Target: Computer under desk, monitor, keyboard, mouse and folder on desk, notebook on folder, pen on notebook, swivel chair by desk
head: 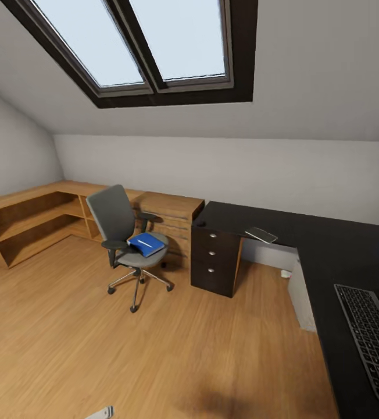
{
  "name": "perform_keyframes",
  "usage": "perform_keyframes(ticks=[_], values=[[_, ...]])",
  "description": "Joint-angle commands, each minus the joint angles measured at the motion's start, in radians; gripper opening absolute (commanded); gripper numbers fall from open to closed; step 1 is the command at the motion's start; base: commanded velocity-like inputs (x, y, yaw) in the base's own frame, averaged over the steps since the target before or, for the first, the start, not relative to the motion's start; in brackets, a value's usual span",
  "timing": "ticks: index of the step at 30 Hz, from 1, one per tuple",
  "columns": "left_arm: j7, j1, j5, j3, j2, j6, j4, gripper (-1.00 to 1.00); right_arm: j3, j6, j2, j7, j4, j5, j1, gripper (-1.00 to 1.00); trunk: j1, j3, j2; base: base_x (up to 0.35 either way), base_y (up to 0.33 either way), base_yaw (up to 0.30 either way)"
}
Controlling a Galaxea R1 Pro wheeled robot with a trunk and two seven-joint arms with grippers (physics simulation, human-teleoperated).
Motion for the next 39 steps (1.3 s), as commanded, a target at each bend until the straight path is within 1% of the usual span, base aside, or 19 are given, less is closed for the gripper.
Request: perform_keyframes(ticks=[1,10,39], values=[[0.005,-0.001,0.009,-0.009,0.001,-0.004,-0.001,1.0,0.009,-0.002,0.0,-0.008,0.0,-0.002,-0.001,1.0,0.001,-0.002,-0.001,0.329,0.0,0.224],[0.005,-0.001,0.008,-0.009,0.0,-0.004,-0.001,1.0,0.009,-0.002,-0.001,-0.008,0.0,-0.001,-0.001,1.0,0.001,-0.006,-0.001,0.329,0.0,0.084],[0.007,-0.001,0.007,-0.009,-0.001,-0.004,-0.001,1.0,0.007,-0.003,-0.001,-0.01,0.0,-0.001,-0.001,1.0,0.001,-0.007,-0.001,0.329,0.0,0.003]])
